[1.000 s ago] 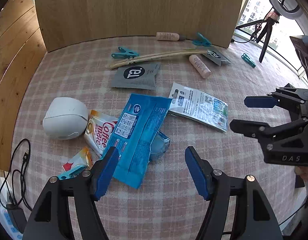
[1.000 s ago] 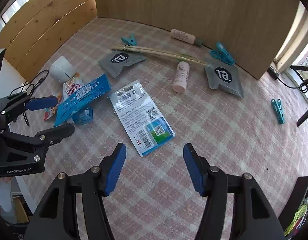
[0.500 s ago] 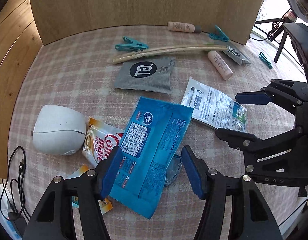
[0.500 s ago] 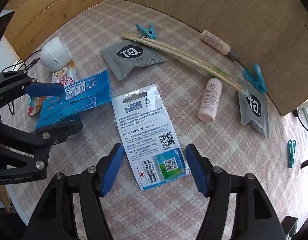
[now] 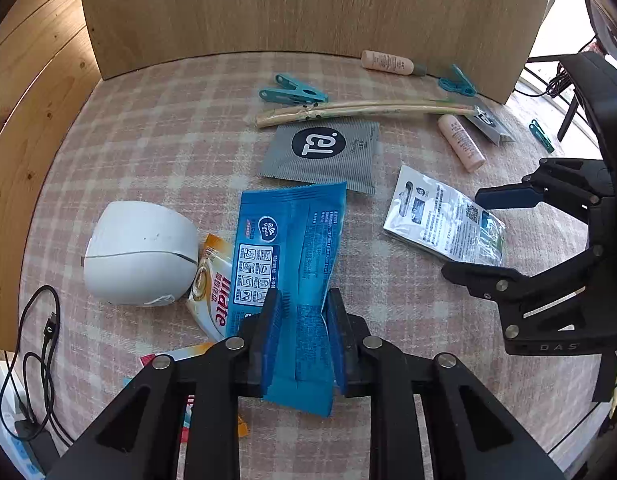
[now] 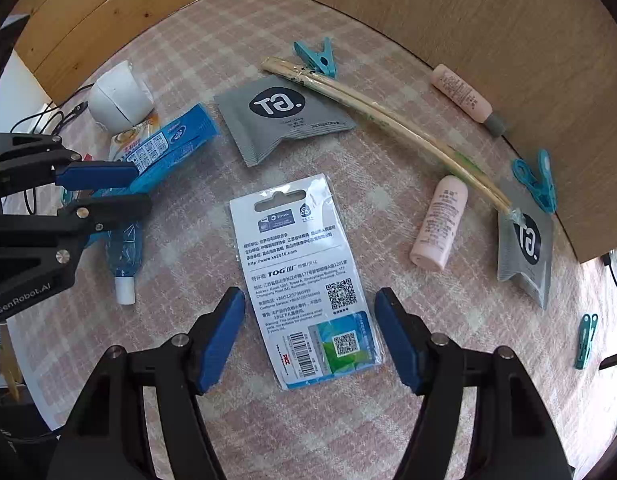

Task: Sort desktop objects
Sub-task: 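Grasp the blue Vinda tissue pack with the left tool while the right tool grasps the TOG card package, then carry the tissue pack and card package into the black tray and release both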

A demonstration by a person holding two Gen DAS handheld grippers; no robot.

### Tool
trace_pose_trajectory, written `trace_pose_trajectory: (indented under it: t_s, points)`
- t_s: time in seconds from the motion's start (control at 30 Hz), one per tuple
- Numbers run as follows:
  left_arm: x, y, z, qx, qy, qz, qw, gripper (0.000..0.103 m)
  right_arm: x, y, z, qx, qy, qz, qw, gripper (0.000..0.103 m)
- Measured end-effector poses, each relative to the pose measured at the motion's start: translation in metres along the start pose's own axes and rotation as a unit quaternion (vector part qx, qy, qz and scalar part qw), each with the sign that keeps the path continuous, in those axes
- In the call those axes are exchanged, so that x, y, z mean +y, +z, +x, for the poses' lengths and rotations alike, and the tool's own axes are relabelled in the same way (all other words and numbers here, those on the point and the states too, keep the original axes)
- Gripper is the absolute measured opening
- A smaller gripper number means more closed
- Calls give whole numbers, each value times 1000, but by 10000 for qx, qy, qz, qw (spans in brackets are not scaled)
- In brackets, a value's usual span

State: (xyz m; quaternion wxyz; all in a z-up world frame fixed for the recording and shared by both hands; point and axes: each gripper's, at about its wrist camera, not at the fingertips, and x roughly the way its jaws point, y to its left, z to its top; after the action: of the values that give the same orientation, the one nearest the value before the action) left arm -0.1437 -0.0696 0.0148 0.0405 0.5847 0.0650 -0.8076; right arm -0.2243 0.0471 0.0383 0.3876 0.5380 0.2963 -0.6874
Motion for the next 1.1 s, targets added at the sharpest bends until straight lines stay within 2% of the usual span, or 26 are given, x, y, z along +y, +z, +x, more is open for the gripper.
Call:
trace_pose_trajectory:
  t_s: [0.1, 0.17, 0.37, 0.63, 0.87, 1.1]
  points:
    - [1, -1, -6, -74, 23, -18, 10000, 17, -2, 2, -2, 2, -47, 64, 10000, 64]
    - [4, -3, -10, -105, 6, -44, 9999, 15, -5, 2, -4, 9, -27, 127, 9999, 58]
    - [4, -3, -22, -223, -84, -181, 9996, 12, -10, -4, -10, 9, -27, 320, 9995, 56]
    - [-11, 4, -27, -323, -242, -127, 9991, 10, -28, -22, -43, -306, -18, 914, 9953, 55]
    - [-27, 3, -32, -361, -292, -46, 9989, 9, -41, -49, -62, -371, -119, 1261, 9913, 55]
    - [-56, 4, -50, -469, -454, 195, 9977, 5, -49, -106, -95, -661, -306, 1639, 9838, 55]
